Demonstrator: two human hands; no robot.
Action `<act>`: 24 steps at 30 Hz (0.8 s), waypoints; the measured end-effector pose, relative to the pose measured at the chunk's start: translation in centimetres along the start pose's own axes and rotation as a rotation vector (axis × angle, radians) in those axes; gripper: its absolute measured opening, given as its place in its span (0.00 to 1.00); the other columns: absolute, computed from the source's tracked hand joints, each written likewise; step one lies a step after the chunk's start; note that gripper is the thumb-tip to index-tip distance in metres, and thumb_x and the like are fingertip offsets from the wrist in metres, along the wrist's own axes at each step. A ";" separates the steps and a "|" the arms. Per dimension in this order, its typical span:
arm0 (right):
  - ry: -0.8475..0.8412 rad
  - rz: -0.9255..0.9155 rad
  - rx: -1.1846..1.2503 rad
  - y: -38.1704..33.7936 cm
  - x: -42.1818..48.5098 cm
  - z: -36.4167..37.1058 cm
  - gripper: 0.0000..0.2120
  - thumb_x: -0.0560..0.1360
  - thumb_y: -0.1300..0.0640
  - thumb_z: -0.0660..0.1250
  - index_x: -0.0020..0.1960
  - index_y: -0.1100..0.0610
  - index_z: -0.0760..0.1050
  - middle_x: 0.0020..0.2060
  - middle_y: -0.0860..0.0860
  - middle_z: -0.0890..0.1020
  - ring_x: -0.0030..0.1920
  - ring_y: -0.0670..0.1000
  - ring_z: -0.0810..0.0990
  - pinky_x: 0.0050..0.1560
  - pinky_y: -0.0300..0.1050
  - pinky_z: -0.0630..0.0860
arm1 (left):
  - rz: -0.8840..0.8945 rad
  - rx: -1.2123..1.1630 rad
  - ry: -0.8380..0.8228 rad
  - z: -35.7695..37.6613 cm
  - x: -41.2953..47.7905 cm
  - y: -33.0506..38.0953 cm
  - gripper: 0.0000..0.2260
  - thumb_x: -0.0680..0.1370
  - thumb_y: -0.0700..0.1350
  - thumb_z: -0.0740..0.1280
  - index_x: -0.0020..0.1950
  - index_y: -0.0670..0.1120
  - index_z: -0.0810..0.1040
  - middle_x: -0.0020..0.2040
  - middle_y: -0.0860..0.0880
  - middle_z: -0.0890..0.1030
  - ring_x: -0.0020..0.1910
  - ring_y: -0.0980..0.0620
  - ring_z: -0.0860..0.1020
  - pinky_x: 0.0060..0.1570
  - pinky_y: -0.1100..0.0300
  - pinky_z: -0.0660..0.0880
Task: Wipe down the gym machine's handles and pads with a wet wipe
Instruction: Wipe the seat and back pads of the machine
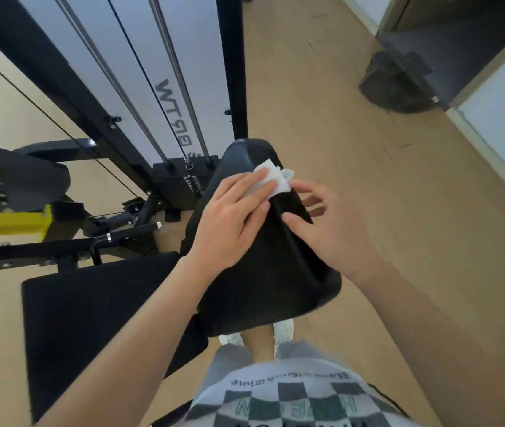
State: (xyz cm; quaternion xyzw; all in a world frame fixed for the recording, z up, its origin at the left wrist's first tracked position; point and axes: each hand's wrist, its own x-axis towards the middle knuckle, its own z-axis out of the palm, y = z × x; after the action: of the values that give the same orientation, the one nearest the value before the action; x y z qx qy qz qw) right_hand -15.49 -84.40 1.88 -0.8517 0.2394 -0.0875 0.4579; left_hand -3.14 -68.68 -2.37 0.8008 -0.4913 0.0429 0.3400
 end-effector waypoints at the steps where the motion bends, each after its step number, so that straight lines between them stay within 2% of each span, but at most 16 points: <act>1: 0.006 -0.003 -0.063 -0.6 0.1 0.5 0.23 0.75 0.55 0.75 0.68 0.47 0.76 0.55 0.41 0.79 0.50 0.40 0.77 0.51 0.22 0.68 | -0.007 -0.012 -0.001 -0.1 0.6 -0.8 0.15 0.85 0.45 0.62 0.70 0.43 0.79 0.73 0.45 0.76 0.69 0.44 0.73 0.69 0.49 0.71; 3: 0.034 0.000 -0.127 -1.7 0.6 1.4 0.24 0.74 0.55 0.76 0.68 0.50 0.76 0.56 0.42 0.77 0.54 0.43 0.76 0.55 0.25 0.67 | -0.014 -0.015 -0.002 -0.3 2.2 -2.2 0.15 0.86 0.46 0.61 0.70 0.45 0.80 0.73 0.46 0.76 0.69 0.45 0.73 0.69 0.52 0.70; 6: 0.059 -0.012 -0.181 -2.8 1.9 2.3 0.24 0.73 0.56 0.76 0.67 0.53 0.77 0.60 0.47 0.80 0.61 0.49 0.77 0.65 0.44 0.73 | -0.028 -0.001 -0.008 -0.6 4.8 -4.2 0.15 0.86 0.48 0.60 0.68 0.48 0.82 0.70 0.50 0.79 0.63 0.47 0.73 0.62 0.60 0.68; 7: 0.051 -0.010 -0.195 -3.0 2.4 2.5 0.24 0.73 0.56 0.76 0.67 0.53 0.77 0.60 0.48 0.81 0.62 0.50 0.77 0.65 0.47 0.73 | -0.041 -0.004 -0.015 -0.6 5.6 -4.7 0.15 0.86 0.49 0.59 0.66 0.50 0.82 0.68 0.52 0.80 0.61 0.47 0.73 0.58 0.62 0.66; 10: 0.020 -0.006 -0.236 -3.3 4.0 2.8 0.23 0.72 0.57 0.77 0.66 0.54 0.78 0.58 0.48 0.78 0.60 0.50 0.77 0.63 0.46 0.72 | -0.123 -0.072 -0.053 -0.7 7.6 -6.2 0.15 0.86 0.50 0.57 0.65 0.51 0.82 0.62 0.56 0.82 0.58 0.50 0.70 0.53 0.62 0.65; 13: 0.006 -0.038 -0.260 -3.7 5.4 3.1 0.24 0.72 0.58 0.77 0.66 0.54 0.78 0.59 0.49 0.79 0.58 0.49 0.77 0.63 0.46 0.74 | -0.295 -0.275 -0.145 -0.6 8.2 -8.1 0.16 0.87 0.49 0.56 0.67 0.50 0.80 0.56 0.52 0.83 0.58 0.51 0.72 0.55 0.58 0.68; 15: 0.004 -0.064 -0.285 -4.3 6.7 3.4 0.24 0.73 0.59 0.76 0.67 0.55 0.77 0.62 0.51 0.79 0.60 0.49 0.77 0.64 0.46 0.73 | -0.346 -0.411 -0.194 -0.5 7.4 -9.8 0.16 0.88 0.50 0.55 0.67 0.50 0.79 0.53 0.53 0.82 0.56 0.52 0.75 0.58 0.55 0.70; 18: -0.037 -0.120 -0.360 -5.6 9.4 4.0 0.23 0.75 0.61 0.73 0.69 0.55 0.76 0.66 0.51 0.79 0.65 0.50 0.76 0.66 0.36 0.67 | -0.370 -0.603 -0.192 -0.3 5.6 -11.4 0.15 0.87 0.48 0.55 0.68 0.48 0.78 0.49 0.50 0.82 0.50 0.52 0.78 0.56 0.51 0.73; 20: -0.109 -0.147 -0.442 -6.8 11.4 4.7 0.23 0.78 0.62 0.69 0.72 0.55 0.74 0.69 0.50 0.78 0.69 0.50 0.74 0.63 0.30 0.60 | -0.374 -0.652 -0.166 0.0 4.3 -12.4 0.13 0.87 0.45 0.57 0.67 0.47 0.79 0.46 0.46 0.80 0.46 0.49 0.78 0.52 0.49 0.74; 22: -0.227 -0.162 -0.514 -7.8 13.3 5.6 0.23 0.80 0.64 0.65 0.74 0.54 0.73 0.71 0.51 0.76 0.71 0.50 0.72 0.63 0.32 0.59 | -0.364 -0.636 -0.117 0.5 3.2 -13.5 0.12 0.86 0.45 0.59 0.67 0.49 0.79 0.49 0.50 0.79 0.52 0.49 0.78 0.57 0.49 0.74; 24: -0.379 -0.165 -0.602 -8.6 15.1 6.8 0.21 0.82 0.63 0.63 0.73 0.53 0.73 0.71 0.51 0.76 0.72 0.51 0.72 0.65 0.37 0.62 | -0.400 -0.543 -0.074 0.9 2.3 -14.6 0.12 0.85 0.46 0.62 0.67 0.50 0.79 0.56 0.54 0.74 0.61 0.48 0.72 0.66 0.57 0.70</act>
State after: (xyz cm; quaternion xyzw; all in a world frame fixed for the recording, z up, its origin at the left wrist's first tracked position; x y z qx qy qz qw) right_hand 2.93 -82.76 4.04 -0.9658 0.0958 0.1098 0.2144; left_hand 9.72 -66.79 -9.41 0.7626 -0.3299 -0.1860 0.5245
